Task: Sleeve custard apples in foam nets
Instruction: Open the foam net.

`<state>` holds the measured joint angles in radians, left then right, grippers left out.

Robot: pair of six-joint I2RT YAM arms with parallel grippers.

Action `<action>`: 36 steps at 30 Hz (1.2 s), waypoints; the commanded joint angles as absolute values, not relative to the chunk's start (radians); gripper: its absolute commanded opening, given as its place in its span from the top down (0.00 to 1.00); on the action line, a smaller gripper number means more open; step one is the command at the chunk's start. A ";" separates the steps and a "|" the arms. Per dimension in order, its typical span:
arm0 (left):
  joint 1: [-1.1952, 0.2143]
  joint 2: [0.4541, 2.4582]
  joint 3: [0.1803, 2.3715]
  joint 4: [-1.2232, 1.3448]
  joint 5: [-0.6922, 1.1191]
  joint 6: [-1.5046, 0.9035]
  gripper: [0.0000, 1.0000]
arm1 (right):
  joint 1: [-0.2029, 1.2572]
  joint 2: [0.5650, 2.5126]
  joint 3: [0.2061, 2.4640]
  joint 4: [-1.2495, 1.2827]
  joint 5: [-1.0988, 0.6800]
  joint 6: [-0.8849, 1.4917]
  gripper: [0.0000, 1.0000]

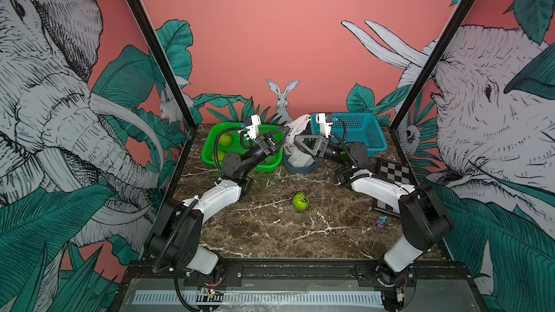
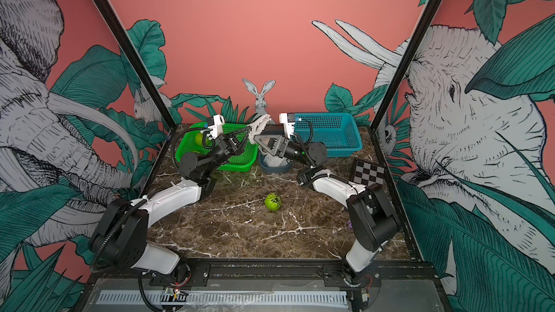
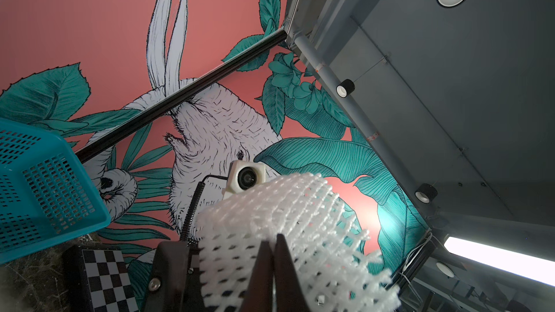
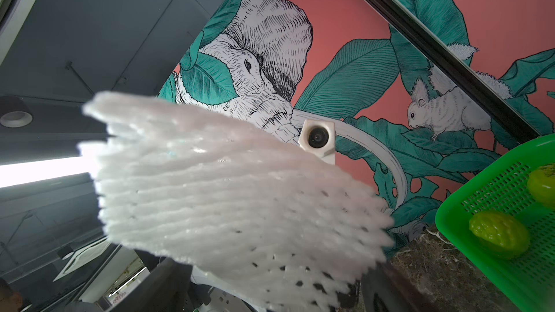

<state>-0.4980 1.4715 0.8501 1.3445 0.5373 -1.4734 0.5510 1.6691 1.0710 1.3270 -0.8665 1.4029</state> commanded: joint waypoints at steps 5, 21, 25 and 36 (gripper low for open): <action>-0.502 1.442 0.845 1.403 0.545 -1.468 1.00 | 0.558 1.665 1.108 1.413 -0.856 1.458 0.33; -0.471 1.419 0.799 1.403 0.542 -1.481 1.00 | 0.519 1.611 1.060 1.414 -0.842 1.441 0.30; -0.471 1.422 0.801 1.402 0.543 -1.482 1.00 | 0.519 1.610 1.061 1.414 -0.851 1.436 0.27; -0.472 1.422 0.805 1.403 0.548 -1.482 1.00 | 0.517 1.580 1.058 1.413 -0.806 1.442 0.32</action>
